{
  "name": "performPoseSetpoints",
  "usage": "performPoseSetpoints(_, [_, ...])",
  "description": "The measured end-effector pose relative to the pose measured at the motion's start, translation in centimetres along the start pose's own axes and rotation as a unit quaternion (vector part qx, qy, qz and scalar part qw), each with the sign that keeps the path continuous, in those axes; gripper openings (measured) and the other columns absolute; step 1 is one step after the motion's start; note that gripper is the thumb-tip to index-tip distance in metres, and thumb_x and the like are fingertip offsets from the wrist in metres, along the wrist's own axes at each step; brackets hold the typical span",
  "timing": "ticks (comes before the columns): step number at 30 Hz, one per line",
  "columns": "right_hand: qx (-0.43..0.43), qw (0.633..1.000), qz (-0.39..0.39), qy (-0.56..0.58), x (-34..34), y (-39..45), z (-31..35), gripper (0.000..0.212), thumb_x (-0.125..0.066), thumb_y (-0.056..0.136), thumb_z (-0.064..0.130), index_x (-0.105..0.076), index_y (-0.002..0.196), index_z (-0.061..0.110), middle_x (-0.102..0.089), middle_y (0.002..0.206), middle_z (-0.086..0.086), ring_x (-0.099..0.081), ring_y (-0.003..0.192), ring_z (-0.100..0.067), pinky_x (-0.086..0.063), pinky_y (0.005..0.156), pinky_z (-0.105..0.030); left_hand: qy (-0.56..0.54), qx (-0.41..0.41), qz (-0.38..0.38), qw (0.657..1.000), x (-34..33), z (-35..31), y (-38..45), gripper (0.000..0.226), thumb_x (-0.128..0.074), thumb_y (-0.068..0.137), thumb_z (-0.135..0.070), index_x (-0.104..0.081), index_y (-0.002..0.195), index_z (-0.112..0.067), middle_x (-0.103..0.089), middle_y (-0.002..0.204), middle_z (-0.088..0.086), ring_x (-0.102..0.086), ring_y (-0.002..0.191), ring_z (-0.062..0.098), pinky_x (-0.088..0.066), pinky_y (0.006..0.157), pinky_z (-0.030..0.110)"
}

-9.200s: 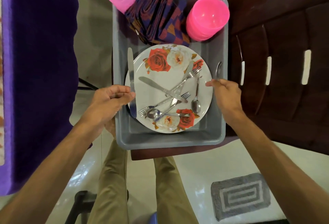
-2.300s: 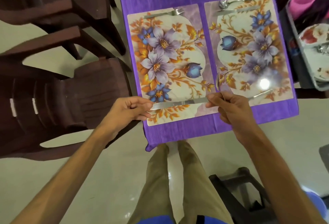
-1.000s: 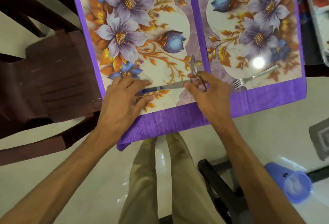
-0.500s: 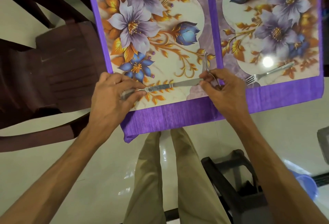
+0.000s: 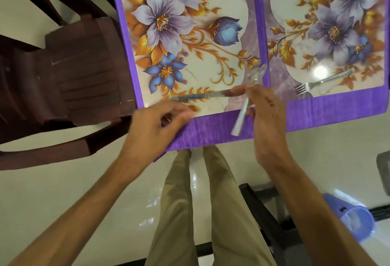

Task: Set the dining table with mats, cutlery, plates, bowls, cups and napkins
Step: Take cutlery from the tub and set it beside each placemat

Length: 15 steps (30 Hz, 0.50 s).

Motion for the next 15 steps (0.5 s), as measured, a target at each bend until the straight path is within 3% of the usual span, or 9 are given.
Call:
performPoseSetpoints(3, [-0.047, 0.994, 0.017, 0.093, -2.1, -1.7, -0.3, 0.016, -0.064, 0.101, 0.021, -0.08, 0.101, 0.019, -0.07, 0.088, 0.011, -0.056, 0.082, -0.009, -0.047, 0.076, -0.029, -0.149, 0.074, 0.12, 0.979, -2.8, -0.6, -1.1, 0.034, -0.068, 0.089, -0.045, -0.077, 0.119, -0.029, -0.078, 0.099, -0.017, -0.074, 0.094, 0.006, -0.058, 0.082, 0.019])
performPoseSetpoints(5, [-0.055, 0.991, 0.035, 0.12, -3.0, -2.7, -0.8, 0.015, -0.066, 0.1, 0.018, -0.08, 0.105, 0.013, -0.064, 0.079, 0.004, -0.05, 0.077, -0.015, -0.046, 0.075, -0.032, -0.205, 0.085, 0.127, 0.967, -3.6, -1.1, -1.5, 0.033, -0.068, 0.089, -0.038, -0.076, 0.118, -0.026, -0.08, 0.098, -0.009, -0.077, 0.089, 0.011, -0.062, 0.081, 0.024])
performPoseSetpoints(8, [-0.077, 0.985, 0.056, 0.146, -3.5, -3.5, -1.8, 0.018, -0.067, 0.099, 0.021, -0.078, 0.109, 0.01, -0.064, 0.084, -0.006, -0.051, 0.078, -0.018, -0.049, 0.074, -0.032, -0.261, 0.098, 0.118, 0.953, -3.2, -1.3, -1.5, 0.029, -0.074, 0.091, -0.022, -0.076, 0.119, -0.018, -0.081, 0.098, -0.001, -0.078, 0.086, 0.018, -0.062, 0.077, 0.025])
performPoseSetpoints(10, [-0.105, 0.974, 0.077, 0.183, -3.4, -3.6, -2.0, 0.021, -0.066, 0.099, 0.022, -0.077, 0.112, 0.009, -0.066, 0.089, -0.005, -0.05, 0.076, -0.016, -0.048, 0.071, -0.03, -0.3, 0.12, 0.162, 0.933, -2.6, -1.4, -1.7, 0.033, -0.077, 0.088, -0.014, -0.076, 0.121, -0.017, -0.08, 0.104, 0.004, -0.078, 0.093, 0.022, -0.063, 0.078, 0.027])
performPoseSetpoints(12, [-0.119, 0.966, 0.102, 0.207, -3.2, -3.6, -2.0, 0.023, -0.065, 0.097, 0.025, -0.076, 0.112, 0.011, -0.066, 0.088, -0.001, -0.051, 0.07, -0.012, -0.046, 0.067, -0.026, -0.351, 0.159, 0.215, 0.897, -1.6, -1.5, -2.0, 0.034, -0.079, 0.081, -0.015, -0.081, 0.114, -0.021, -0.08, 0.105, 0.011, -0.078, 0.088, 0.025, -0.063, 0.075, 0.028])
performPoseSetpoints(15, [-0.101, 0.964, 0.159, 0.19, -2.5, -3.2, -1.8, 0.023, -0.063, 0.094, 0.028, -0.075, 0.109, 0.016, -0.066, 0.085, 0.002, -0.052, 0.065, -0.011, -0.044, 0.062, -0.024, -0.407, 0.219, 0.213, 0.861, -0.7, -1.0, -2.2, 0.024, -0.073, 0.079, -0.024, -0.086, 0.099, -0.021, -0.079, 0.092, 0.016, -0.077, 0.069, 0.022, -0.062, 0.062, 0.025])
Point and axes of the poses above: each hand's wrist, its own y-axis towards the middle knuckle, its own x-axis out of the back of the hand, z = x × y, the point moved 4 cm from there along y, towards the middle knuckle
